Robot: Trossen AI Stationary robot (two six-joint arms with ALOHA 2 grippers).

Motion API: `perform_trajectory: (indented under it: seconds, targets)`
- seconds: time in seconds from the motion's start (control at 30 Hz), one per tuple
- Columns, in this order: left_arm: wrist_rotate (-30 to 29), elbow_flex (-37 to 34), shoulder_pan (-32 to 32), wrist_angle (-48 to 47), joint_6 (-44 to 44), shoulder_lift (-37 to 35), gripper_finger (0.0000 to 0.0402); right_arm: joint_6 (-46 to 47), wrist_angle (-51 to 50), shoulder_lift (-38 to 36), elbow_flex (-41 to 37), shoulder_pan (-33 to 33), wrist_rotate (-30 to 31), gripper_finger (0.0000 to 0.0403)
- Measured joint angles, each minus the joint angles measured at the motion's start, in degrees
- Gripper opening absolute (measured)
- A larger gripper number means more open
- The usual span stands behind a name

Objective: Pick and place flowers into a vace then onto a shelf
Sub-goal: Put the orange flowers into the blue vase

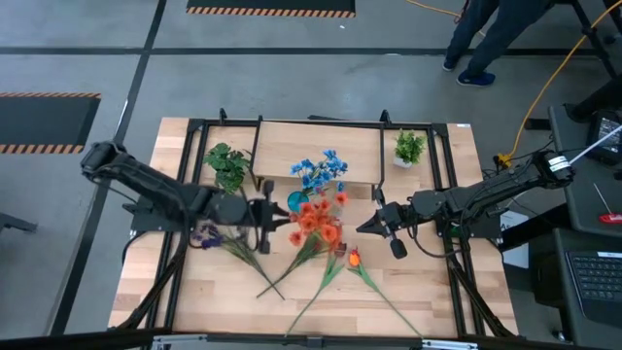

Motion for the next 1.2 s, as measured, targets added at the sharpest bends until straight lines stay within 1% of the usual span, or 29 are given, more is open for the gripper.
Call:
perform_trajectory:
  seconds: [0.07,0.1,0.27,0.37,0.5,0.63,0.73,0.87,0.97,1.07,1.2]
  targets:
    - [3.42,-0.40,2.18,1.39,0.43,0.00,0.0008,-1.52,0.02,0.00,0.00,-0.01,-0.01,0.0005]
    - [4.54,-1.49,3.06,4.04,0.76,-0.02,0.0008,-2.21,0.02,0.00,0.00,-0.02,-0.02,0.0005]
    - [8.01,-12.20,6.86,23.66,1.89,0.03,0.0008,-3.78,-0.18,0.00,0.00,-0.01,-0.02,0.0005]
    - [9.01,-17.12,8.67,34.18,1.93,0.01,0.0008,-5.12,-0.22,-0.01,0.00,-0.01,0.00,0.0005]
    - [9.11,-20.69,10.36,42.11,1.91,0.01,0.0008,-6.87,0.21,-0.02,0.00,-0.02,0.07,0.0005]
    - [9.09,-21.14,10.72,44.06,2.69,0.01,0.0008,-8.05,1.65,-0.02,0.00,-0.04,0.33,0.0005]
    - [8.73,-21.14,10.72,46.12,4.53,0.01,0.0008,-8.49,2.43,-0.02,0.00,-0.06,1.91,0.0005]
    - [5.64,-21.13,10.72,46.28,4.85,0.35,0.0008,-8.45,3.30,-0.04,0.00,-0.42,3.61,0.0005]
    - [4.60,-21.14,10.72,46.97,5.36,1.80,0.0008,-8.61,3.68,-0.04,0.00,-0.46,4.21,0.0005]
    - [4.42,-21.14,10.85,49.74,5.79,4.12,0.0008,-9.59,4.33,-0.04,0.00,-0.46,4.22,0.0005]
    - [4.35,-21.14,12.57,53.78,5.99,7.36,0.0008,-9.70,4.52,-0.04,0.00,-0.46,4.22,0.0005]
